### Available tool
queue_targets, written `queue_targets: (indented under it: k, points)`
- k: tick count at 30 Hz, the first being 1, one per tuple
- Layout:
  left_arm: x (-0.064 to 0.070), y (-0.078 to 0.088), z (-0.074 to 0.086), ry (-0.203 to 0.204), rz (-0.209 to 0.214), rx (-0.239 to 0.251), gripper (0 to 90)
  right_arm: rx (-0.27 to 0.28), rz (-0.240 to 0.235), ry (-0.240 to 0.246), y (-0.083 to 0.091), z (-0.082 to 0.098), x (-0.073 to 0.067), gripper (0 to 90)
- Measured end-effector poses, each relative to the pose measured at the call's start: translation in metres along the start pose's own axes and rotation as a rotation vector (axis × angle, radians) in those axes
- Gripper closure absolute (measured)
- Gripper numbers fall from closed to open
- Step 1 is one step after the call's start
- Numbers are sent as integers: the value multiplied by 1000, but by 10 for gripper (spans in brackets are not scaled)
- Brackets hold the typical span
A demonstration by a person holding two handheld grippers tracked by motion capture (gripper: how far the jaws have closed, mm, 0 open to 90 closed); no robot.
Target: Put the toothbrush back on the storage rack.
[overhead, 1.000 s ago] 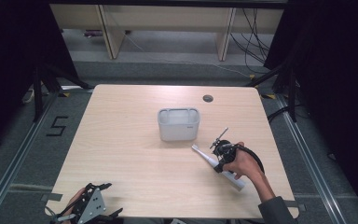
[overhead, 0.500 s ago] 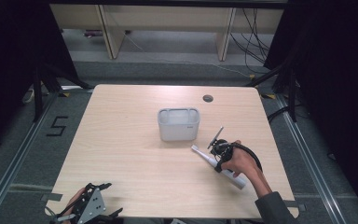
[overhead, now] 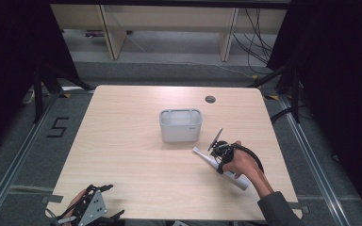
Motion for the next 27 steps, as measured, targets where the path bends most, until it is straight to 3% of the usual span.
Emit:
queue_targets:
  k: [2, 3, 5, 7, 9, 12, 15, 16, 18, 19, 20, 21, 24, 25, 26, 27]
  points:
    - [-2, 2, 1, -15, -3, -18, 149, 17, -8, 53, -1, 0, 2, 667]
    - [-3, 2, 2, -20, -8, -22, 149, 21, -2, 33, 0, 1, 1, 667]
    - [-2, 2, 1, -13, -1, -18, 150, 22, 23, 52, -1, 3, 6, 667]
    - [0, 0, 0, 0, 1, -3, 150, 22, 8, 28, 4, 7, 3, 667]
    - [-1, 0, 1, -7, -1, -6, 150, 71, 18, 9, 7, 5, 3, 668]
    - [0, 0, 1, -1, 2, -4, 150, 83, 29, 22, 10, 7, 5, 668]
    - [-2, 0, 1, -14, -5, -16, 150, 161, 28, 10, 22, 5, 4, 668]
    - [-2, 0, 1, -14, -5, -16, 149, 161, 28, 10, 22, 5, 4, 668]
    - [-3, 1, 2, -24, -8, -24, 149, 237, 38, -11, 35, 4, 6, 668]
    - [-1, 0, 1, -6, -2, -10, 150, 264, 29, -18, 39, 3, 6, 668]
    - [-1, 0, 1, -6, -2, -10, 149, 264, 29, -18, 39, 3, 6, 668]
    - [-2, 2, 2, -14, -2, -28, 149, 313, 34, -21, 48, 3, 7, 669]
    - [-3, 1, 3, -27, -8, -28, 150, 356, 41, -23, 55, 3, 9, 669]
    - [0, 0, 1, -5, 3, -13, 149, 376, 41, -50, 59, 3, 8, 669]
    - [0, -1, 1, -3, 4, -8, 149, 406, 36, -34, 62, 1, 8, 669]
    - [-2, 0, 2, -18, 0, -22, 149, 398, 32, -61, 65, 4, 6, 668]
Point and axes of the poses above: each handheld gripper's, and its own axes: y roughly backward along the jaws, z roughly out of its underside, x roughly to its right, the point moved 10 cm from there along -y, roughly forward along the jaws, and after that the axes turned 8 degrees about y, right-handed, at the moved point
